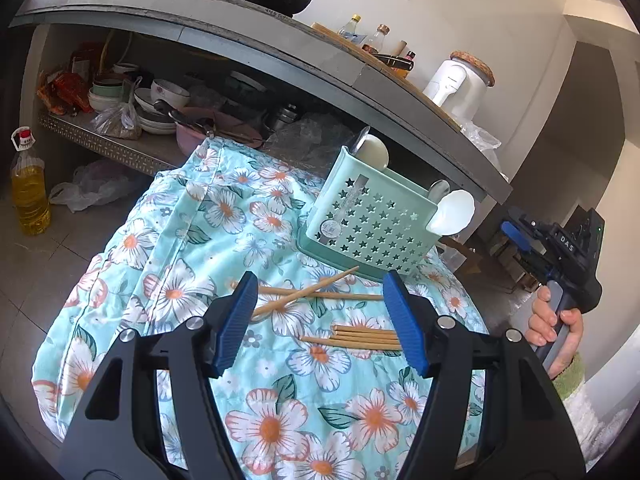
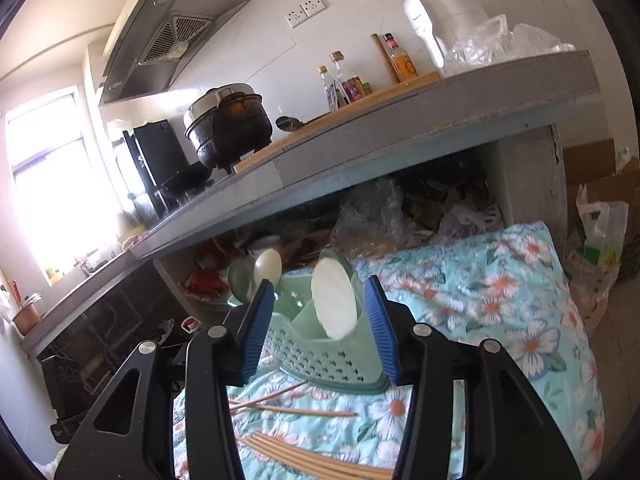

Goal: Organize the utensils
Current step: 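Grasp a single wooden chopstick on the quilt with the left gripper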

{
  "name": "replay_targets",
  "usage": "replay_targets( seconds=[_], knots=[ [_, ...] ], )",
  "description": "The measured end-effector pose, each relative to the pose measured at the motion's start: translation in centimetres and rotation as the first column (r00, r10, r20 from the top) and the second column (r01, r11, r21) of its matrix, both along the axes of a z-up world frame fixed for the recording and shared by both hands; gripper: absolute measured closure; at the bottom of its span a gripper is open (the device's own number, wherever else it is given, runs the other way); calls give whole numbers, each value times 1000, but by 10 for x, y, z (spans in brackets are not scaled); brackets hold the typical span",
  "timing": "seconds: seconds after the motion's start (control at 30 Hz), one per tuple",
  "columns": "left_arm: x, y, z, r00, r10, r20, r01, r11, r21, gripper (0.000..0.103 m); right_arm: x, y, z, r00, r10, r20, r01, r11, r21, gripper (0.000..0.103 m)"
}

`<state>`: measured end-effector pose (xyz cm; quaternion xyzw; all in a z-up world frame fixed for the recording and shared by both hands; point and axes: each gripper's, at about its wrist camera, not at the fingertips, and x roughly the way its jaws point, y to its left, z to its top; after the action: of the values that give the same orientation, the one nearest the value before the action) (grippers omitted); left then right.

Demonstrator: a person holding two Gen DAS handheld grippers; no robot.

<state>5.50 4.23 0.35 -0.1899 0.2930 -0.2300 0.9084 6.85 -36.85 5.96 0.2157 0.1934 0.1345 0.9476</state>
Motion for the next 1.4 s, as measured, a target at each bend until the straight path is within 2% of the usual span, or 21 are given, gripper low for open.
replay_targets(
  seconds=[0.17,0.4,0.5,0.7,0.87,1.03,1.17,1.27,1.4],
  knots=[
    [-2,-13,-9,998,-45,-35,46,999,19,38,-23,9,-40,992,7,-130,-4,1000,25,49],
    [-4,-41,-29,991,-93,-99,102,991,90,38,-46,22,-101,955,15,-296,6,998,69,49],
    [0,-48,-38,988,-89,-130,107,985,135,38,-48,27,-115,941,18,-338,2,998,61,49],
    [8,-62,-48,984,-86,-154,120,966,229,41,-47,28,-123,935,44,-351,-15,996,84,49],
    [31,-82,-38,988,-107,-109,139,926,352,54,-38,36,-134,921,84,-381,-49,994,101,49],
    [69,-115,-27,980,-175,-96,199,882,427,65,-34,47,-142,909,92,-406,-76,996,57,49],
    [101,-144,-32,962,-236,-140,274,837,473,69,-34,48,-143,909,97,-405,-87,995,42,49],
    [117,-163,-40,945,-273,-179,326,795,512,72,-34,46,-144,909,107,-403,-92,994,57,49],
    [131,-179,-54,927,-292,-235,375,748,548,79,-35,43,-144,909,115,-400,-99,993,61,49]
  ],
)
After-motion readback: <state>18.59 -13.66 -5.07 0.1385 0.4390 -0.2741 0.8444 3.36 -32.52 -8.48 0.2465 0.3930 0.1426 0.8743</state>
